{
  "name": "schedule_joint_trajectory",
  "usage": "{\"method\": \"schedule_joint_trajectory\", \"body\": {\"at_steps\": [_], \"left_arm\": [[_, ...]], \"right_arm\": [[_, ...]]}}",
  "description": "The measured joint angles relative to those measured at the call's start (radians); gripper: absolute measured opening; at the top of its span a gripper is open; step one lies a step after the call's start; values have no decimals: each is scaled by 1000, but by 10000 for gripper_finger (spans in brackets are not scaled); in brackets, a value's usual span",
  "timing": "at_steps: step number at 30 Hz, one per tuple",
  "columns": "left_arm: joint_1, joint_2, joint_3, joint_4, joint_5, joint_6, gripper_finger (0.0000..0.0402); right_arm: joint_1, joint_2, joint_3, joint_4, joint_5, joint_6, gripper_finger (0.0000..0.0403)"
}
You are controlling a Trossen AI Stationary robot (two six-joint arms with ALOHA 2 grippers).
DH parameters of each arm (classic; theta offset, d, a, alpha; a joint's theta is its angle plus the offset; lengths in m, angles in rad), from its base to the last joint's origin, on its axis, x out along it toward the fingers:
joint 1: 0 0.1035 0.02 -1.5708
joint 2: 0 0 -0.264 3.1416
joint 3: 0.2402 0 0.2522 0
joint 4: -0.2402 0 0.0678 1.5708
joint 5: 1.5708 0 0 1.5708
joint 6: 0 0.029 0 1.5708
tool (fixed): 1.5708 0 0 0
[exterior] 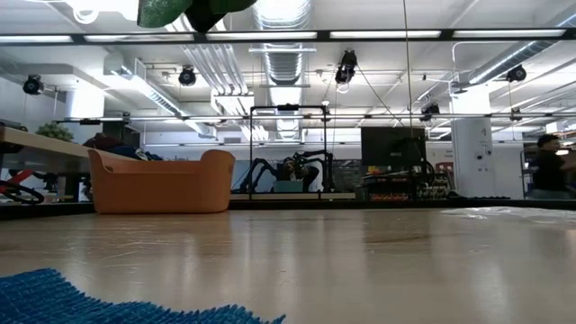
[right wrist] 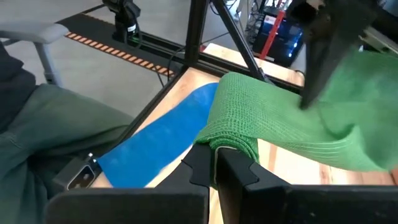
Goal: Roll bandage
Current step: Roll the green bandage
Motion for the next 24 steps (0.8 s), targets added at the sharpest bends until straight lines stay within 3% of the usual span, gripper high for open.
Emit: {"method": "schedule_joint_trajectory", "body": {"at_steps": [3, 8, 17, 24], "left_arm": [[-1, 0, -1, -36, 75, -111, 354], [0, -5, -1, -103, 89, -233, 358], [0, -18, -1, -67, 86, -222, 348], [18, -32, -1, -70, 60, -267, 365]], "right_arm": [[0, 0, 0, -15, -2, 0, 2], [0, 0, 0, -21, -2, 0, 2], [2, 0, 0, -102, -5, 46, 2], [5, 2, -1, -103, -4, 59, 2]]}}
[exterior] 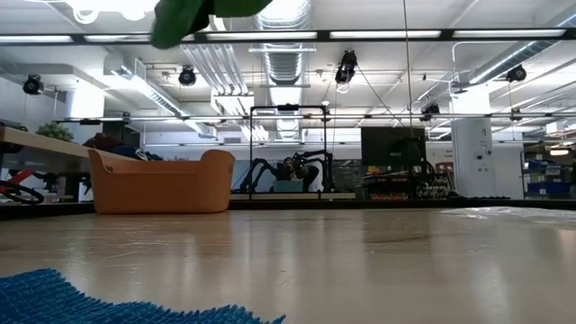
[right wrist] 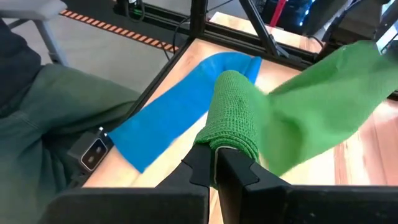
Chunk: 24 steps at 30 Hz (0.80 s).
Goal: Roll bandage
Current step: Roll the green bandage
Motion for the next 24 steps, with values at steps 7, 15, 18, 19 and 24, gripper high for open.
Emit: {"method": "schedule_joint_trajectory", "body": {"at_steps": [7, 15, 18, 19, 24], "left_arm": [[69, -55, 0, -89, -118, 34, 366], [72, -140, -17, -194, -377, 181, 352], [71, -186, -81, -154, -410, 183, 350], [67, -205, -111, -122, -408, 182, 350], [21, -292, -329, 203, -360, 218, 352]], "right_arm": [[2, 1, -3, 2, 0, 23, 2], [2, -22, -3, 185, -28, 93, 2], [2, -39, -3, 233, -23, 128, 2], [1, -46, -3, 254, -19, 137, 2], [-1, -74, -3, 338, 81, 113, 2]]}}
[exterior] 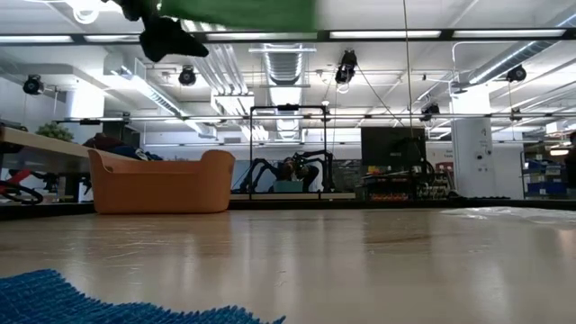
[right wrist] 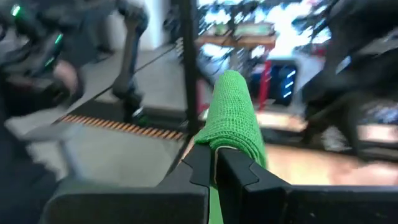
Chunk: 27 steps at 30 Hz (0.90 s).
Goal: Roll bandage
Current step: Roll the green bandage
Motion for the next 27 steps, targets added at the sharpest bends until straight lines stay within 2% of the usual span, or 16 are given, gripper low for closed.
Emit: {"method": "schedule_joint_trajectory", "body": {"at_steps": [4, 7, 13, 17, 24, 27], "left_arm": [[-52, -43, -179, 434, 55, 70, 349], [-88, -62, -272, 647, 55, 158, 345], [-127, -92, -352, 818, 54, 269, 349], [-148, -38, -369, 954, 52, 303, 349], [-157, 116, -276, 977, 43, 364, 342], [-157, 177, -228, 968, -22, 392, 334]], "right_arm": [[-5, -8, 0, 32, 59, -13, 2], [-5, -8, 0, 32, 66, -7, 2], [-5, -8, 0, 14, 127, -6, 2], [-11, -8, 0, 12, 173, -45, 2], [-29, -8, 0, 11, 189, -50, 2], [-29, -8, 0, 8, 189, -43, 2]]}}
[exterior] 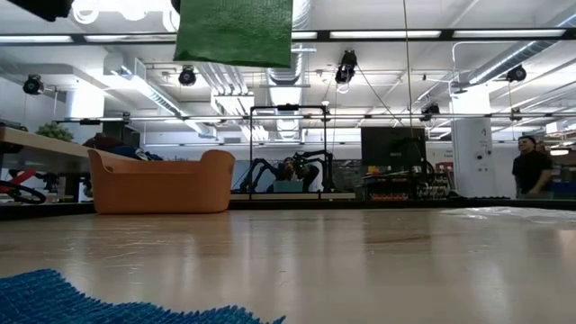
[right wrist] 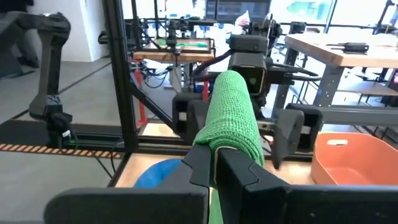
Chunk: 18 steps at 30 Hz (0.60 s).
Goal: Roll bandage
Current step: Roll the green bandage
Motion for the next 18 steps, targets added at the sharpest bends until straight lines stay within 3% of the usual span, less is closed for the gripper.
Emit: {"method": "schedule_joint_trajectory", "body": {"at_steps": [7, 11, 16, 18], "left_arm": [[0, 62, 84, -54, -65, 52, 267], [0, 80, 106, -62, -92, 80, 179], [0, 96, 128, -105, -220, 142, 31], [0, 99, 141, -106, -265, 184, 13]], "right_arm": [[8, 0, 0, -4, -1, 0, 2], [9, 0, 0, -5, -5, 0, 2], [10, 0, 0, -6, -16, 0, 2], [10, 0, 0, -5, -42, -1, 2]]}}
